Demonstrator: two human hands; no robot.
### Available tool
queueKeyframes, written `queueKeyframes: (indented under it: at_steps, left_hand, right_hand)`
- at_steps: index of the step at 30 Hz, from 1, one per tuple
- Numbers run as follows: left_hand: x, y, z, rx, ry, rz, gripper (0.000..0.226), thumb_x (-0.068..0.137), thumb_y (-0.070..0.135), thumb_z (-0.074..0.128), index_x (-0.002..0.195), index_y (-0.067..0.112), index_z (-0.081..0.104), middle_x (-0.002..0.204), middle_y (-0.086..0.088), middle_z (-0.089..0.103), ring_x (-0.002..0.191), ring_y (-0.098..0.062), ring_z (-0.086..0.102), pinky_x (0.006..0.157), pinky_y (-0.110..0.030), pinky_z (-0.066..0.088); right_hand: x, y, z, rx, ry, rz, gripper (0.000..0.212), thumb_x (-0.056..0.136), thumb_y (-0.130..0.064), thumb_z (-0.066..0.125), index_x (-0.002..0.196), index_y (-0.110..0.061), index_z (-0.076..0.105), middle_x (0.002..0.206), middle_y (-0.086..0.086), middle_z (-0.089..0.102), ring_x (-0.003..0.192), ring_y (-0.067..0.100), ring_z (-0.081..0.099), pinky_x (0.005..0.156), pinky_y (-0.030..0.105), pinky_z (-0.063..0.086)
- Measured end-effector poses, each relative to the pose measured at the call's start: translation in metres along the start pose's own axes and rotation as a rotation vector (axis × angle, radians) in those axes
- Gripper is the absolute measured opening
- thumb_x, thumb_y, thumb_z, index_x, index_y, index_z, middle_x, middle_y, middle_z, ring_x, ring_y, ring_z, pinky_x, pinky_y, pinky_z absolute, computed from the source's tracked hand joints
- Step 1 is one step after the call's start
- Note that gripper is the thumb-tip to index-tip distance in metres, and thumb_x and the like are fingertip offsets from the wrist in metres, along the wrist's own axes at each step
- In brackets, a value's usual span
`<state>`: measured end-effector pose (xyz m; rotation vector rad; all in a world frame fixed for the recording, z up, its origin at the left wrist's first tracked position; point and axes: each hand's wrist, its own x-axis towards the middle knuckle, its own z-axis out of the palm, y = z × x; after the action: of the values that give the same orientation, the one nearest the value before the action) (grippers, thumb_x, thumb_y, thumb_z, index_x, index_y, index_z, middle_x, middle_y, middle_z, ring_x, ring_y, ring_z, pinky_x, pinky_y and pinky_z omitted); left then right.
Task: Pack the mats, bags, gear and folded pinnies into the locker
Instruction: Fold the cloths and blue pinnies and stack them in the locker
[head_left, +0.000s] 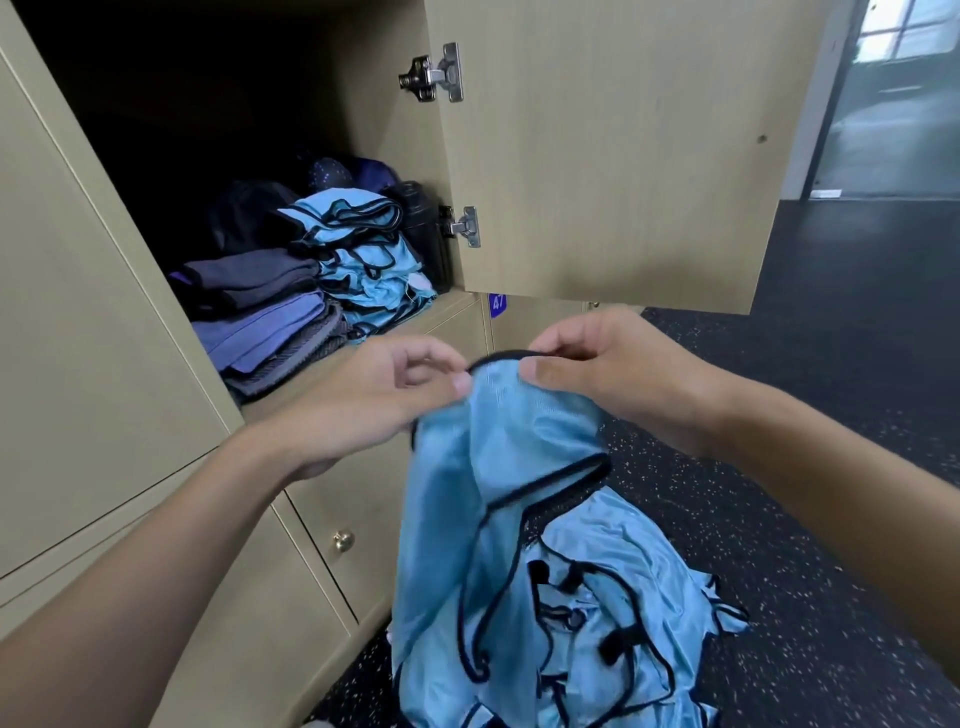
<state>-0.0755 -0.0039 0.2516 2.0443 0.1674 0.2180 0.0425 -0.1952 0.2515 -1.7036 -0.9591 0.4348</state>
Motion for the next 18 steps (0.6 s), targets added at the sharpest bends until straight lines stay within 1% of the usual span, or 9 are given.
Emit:
queueKeyframes:
  at_steps: [2, 4, 6, 7, 9, 11, 13, 15, 18]
  left_hand:
    - [-0.002, 0.005, 0.010, 0.005, -0.092, 0.018, 0.035, 0.079, 0.028, 0.069, 0.107, 0.007, 0.066, 0.087, -0.011, 0.072, 0.075, -0.017, 0.062, 0.072, -0.032, 0.050]
    - [-0.003, 0.010, 0.016, 0.020, -0.114, 0.053, 0.036, 0.079, 0.028, 0.068, 0.103, 0.002, 0.067, 0.081, -0.011, 0.072, 0.071, -0.016, 0.062, 0.070, -0.029, 0.051]
    - [-0.004, 0.012, 0.016, 0.015, -0.077, 0.083, 0.034, 0.081, 0.031, 0.066, 0.095, 0.000, 0.070, 0.083, -0.020, 0.071, 0.075, -0.022, 0.059, 0.075, -0.037, 0.047]
    - [-0.005, 0.012, 0.014, 0.000, -0.052, 0.089, 0.033, 0.082, 0.032, 0.065, 0.092, 0.001, 0.070, 0.084, -0.022, 0.071, 0.077, -0.023, 0.057, 0.077, -0.038, 0.043]
    - [-0.006, 0.011, 0.011, -0.049, -0.012, 0.086, 0.032, 0.085, 0.034, 0.062, 0.088, 0.003, 0.071, 0.083, -0.014, 0.070, 0.078, -0.022, 0.056, 0.075, -0.034, 0.043]
    - [-0.009, 0.012, 0.009, -0.060, -0.020, 0.064, 0.031, 0.084, 0.034, 0.063, 0.089, 0.005, 0.073, 0.087, -0.007, 0.074, 0.077, -0.016, 0.062, 0.074, -0.024, 0.048]
    - [-0.010, 0.014, 0.010, -0.031, -0.055, 0.044, 0.032, 0.082, 0.034, 0.065, 0.092, 0.006, 0.075, 0.091, -0.008, 0.077, 0.080, -0.013, 0.068, 0.077, -0.022, 0.052]
    - [-0.010, 0.016, 0.012, -0.038, -0.041, 0.043, 0.032, 0.085, 0.032, 0.065, 0.092, 0.003, 0.074, 0.090, -0.010, 0.077, 0.079, -0.015, 0.068, 0.077, -0.027, 0.052]
    - [-0.010, 0.020, 0.014, -0.119, 0.037, 0.058, 0.023, 0.095, 0.022, 0.060, 0.089, 0.002, 0.070, 0.080, -0.005, 0.072, 0.069, -0.012, 0.061, 0.066, -0.022, 0.048]
  right_hand:
    - [0.000, -0.002, 0.004, 0.011, -0.008, -0.047, 0.007, 0.089, -0.009, 0.069, 0.084, -0.005, 0.073, 0.077, 0.006, 0.068, 0.070, 0.009, 0.057, 0.066, 0.020, 0.048]
    - [-0.001, -0.003, 0.008, 0.018, -0.012, -0.074, 0.005, 0.088, -0.009, 0.071, 0.084, -0.007, 0.073, 0.078, 0.005, 0.068, 0.071, 0.009, 0.057, 0.069, 0.020, 0.047]
    - [-0.001, -0.002, 0.008, 0.075, -0.004, -0.065, 0.005, 0.088, -0.009, 0.070, 0.084, -0.006, 0.072, 0.079, 0.006, 0.067, 0.072, 0.010, 0.057, 0.068, 0.019, 0.048]
    - [-0.001, -0.003, 0.007, 0.113, -0.011, -0.053, 0.005, 0.088, -0.008, 0.069, 0.085, -0.006, 0.071, 0.080, 0.007, 0.066, 0.073, 0.011, 0.057, 0.068, 0.019, 0.048]
    - [-0.001, -0.003, 0.003, 0.157, -0.048, -0.025, 0.005, 0.089, -0.007, 0.067, 0.085, -0.007, 0.070, 0.082, 0.008, 0.066, 0.075, 0.014, 0.058, 0.071, 0.024, 0.048]
    - [-0.001, -0.002, 0.002, 0.143, -0.062, -0.003, 0.007, 0.091, -0.009, 0.066, 0.086, -0.007, 0.071, 0.082, 0.006, 0.069, 0.074, 0.013, 0.061, 0.072, 0.026, 0.049]
    - [-0.002, -0.001, 0.004, 0.133, -0.048, 0.006, 0.007, 0.092, -0.010, 0.065, 0.089, -0.008, 0.071, 0.085, 0.009, 0.068, 0.077, 0.015, 0.061, 0.075, 0.029, 0.049]
    - [-0.001, -0.001, 0.007, 0.140, -0.015, 0.018, 0.006, 0.091, -0.011, 0.066, 0.096, -0.010, 0.068, 0.088, 0.012, 0.063, 0.081, 0.019, 0.058, 0.078, 0.033, 0.047]
    - [0.000, 0.001, 0.009, 0.157, 0.037, 0.056, 0.026, 0.091, -0.010, 0.066, 0.116, -0.012, 0.059, 0.079, 0.007, 0.059, 0.072, 0.012, 0.057, 0.071, 0.026, 0.048]
